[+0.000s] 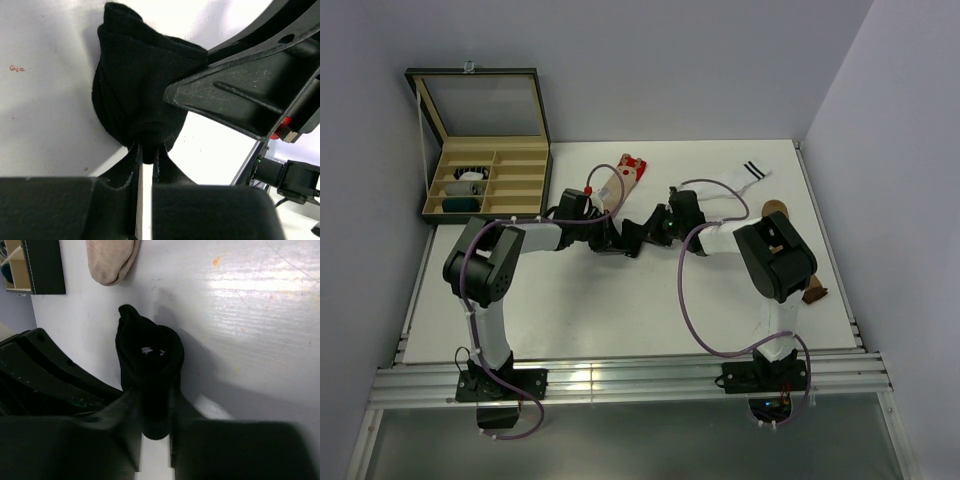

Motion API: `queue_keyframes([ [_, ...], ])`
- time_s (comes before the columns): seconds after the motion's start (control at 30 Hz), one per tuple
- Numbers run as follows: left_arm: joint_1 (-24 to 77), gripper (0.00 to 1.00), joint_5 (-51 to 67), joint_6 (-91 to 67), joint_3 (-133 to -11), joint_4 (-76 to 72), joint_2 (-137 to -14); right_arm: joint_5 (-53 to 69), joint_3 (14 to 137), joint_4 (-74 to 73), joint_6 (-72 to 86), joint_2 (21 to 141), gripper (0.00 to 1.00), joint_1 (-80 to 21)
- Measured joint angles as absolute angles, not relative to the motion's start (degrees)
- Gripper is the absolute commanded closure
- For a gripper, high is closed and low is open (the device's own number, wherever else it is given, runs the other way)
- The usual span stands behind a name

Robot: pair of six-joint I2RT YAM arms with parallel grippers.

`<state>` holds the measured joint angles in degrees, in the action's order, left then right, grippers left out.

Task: Roll the socks
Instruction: Roll the sock at the center of the board.

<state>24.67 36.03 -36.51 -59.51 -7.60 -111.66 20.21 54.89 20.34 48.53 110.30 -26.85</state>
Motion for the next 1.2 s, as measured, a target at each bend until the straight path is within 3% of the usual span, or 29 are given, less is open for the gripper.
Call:
queue_keyframes([
  [0.07,24.7,0.76,35.9,-36.2,-59.5,-7.4,-111.6,20.2,55.0,20.3,47.8,110.3,1.00,-26.8],
  [0.23,24.9,0.52,33.1,-35.4,-59.3,-5.4,-110.7,19.6,56.7,16.7,46.6,110.3,1.00,-26.9],
  [0.37,26.4,0.43,23.5,-33.5,-56.5,-1.9,-104.8,17.3,59.7,10.1,46.3,110.0,1.00,-27.3],
  [0.7,41.2,0.33,-5.5,-21.5,-52.0,-4.2,-91.7,8.8,70.5,-11.1,46.4,109.9,1.00,-29.5],
  [1.2,50.8,0.31,-22.2,-7.6,-52.0,-14.8,-98.1,6.7,76.3,-23.2,48.5,111.2,1.00,-30.8],
])
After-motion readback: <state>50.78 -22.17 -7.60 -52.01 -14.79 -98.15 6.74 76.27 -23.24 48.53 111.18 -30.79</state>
